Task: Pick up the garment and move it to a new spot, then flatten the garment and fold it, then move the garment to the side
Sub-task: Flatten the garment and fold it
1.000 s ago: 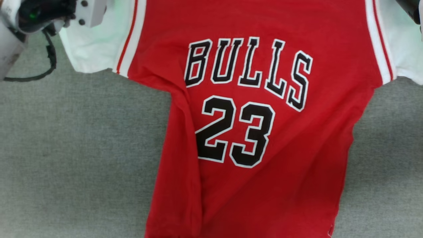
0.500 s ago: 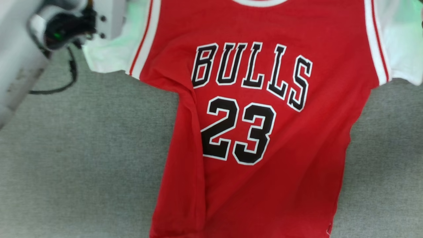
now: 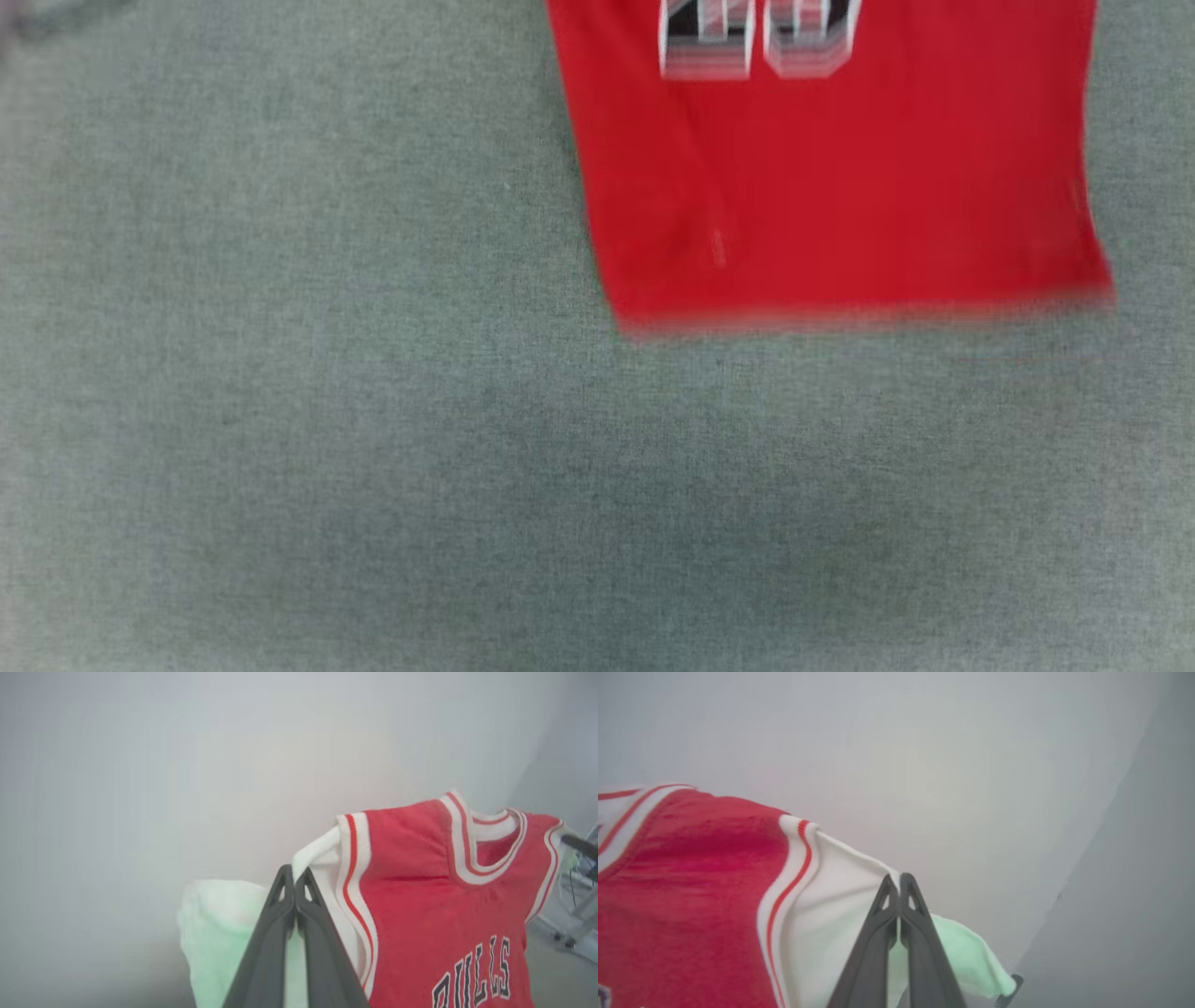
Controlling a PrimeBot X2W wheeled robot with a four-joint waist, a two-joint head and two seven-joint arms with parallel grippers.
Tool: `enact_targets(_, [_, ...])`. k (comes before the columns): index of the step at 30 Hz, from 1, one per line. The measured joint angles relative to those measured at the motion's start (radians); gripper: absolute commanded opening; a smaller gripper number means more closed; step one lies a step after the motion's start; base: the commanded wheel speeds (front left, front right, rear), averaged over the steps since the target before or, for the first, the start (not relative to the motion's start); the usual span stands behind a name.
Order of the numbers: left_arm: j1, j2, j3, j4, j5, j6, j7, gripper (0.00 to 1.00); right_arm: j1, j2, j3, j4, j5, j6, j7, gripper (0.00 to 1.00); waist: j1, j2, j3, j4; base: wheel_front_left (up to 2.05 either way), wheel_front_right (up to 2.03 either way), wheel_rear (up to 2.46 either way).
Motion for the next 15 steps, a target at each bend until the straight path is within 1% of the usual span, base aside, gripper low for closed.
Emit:
enact_targets(2, [-0.057, -0.038, 0.044, 0.050, -0.009, 0.000, -0.085, 0.00, -0.062, 0.037, -0.060, 0.068, 0.011, 0.000, -0.063, 0.00, 0.0000, 0.0000, -0.002, 0.000, 0.00, 0.00, 0.00])
enact_targets(5, [-0.112, -0.072, 0.095, 0.086, -0.021, 0.000, -0.140, 0.00, -0.134, 0.077, -0.092, 0.140, -0.016, 0.000, -0.138, 0.00, 0.0000, 0.0000, -0.012, -0.001, 0.00, 0.00, 0.00])
enact_targets(7, [-0.132, -0.073, 0.113, 0.086, 0.004, 0.000, -0.151, 0.00, -0.173, 0.093, -0.100, 0.157, -0.040, 0.000, -0.165, 0.00, 0.0000, 0.0000, -0.020, -0.002, 0.00, 0.00, 0.00])
enact_targets(8, [-0.130, -0.076, 0.129, 0.082, -0.008, 0.000, -0.154, 0.00, -0.182, 0.102, -0.104, 0.161, -0.043, 0.000, -0.169, 0.00, 0.0000, 0.0000, -0.024, -0.002, 0.00, 0.00, 0.00])
enact_targets(10, [-0.110, -0.072, 0.124, 0.070, 0.009, 0.000, -0.156, 0.00, -0.181, 0.117, -0.094, 0.164, -0.062, 0.000, -0.175, 0.00, 0.0000, 0.0000, -0.032, -0.002, 0.00, 0.00, 0.00])
enact_targets(12, [-0.060, -0.067, 0.131, 0.057, -0.005, 0.000, -0.158, 0.00, -0.167, 0.116, -0.083, 0.157, -0.071, 0.000, -0.177, 0.00, 0.0000, 0.0000, -0.039, -0.001, 0.00, 0.00, 0.00])
enact_targets(15, [0.034, -0.056, 0.124, -0.001, -0.025, 0.000, -0.158, 0.00, -0.097, 0.114, -0.057, 0.123, -0.057, 0.000, -0.179, 0.00, 0.0000, 0.0000, -0.052, 0.004, 0.00, 0.00, 0.00])
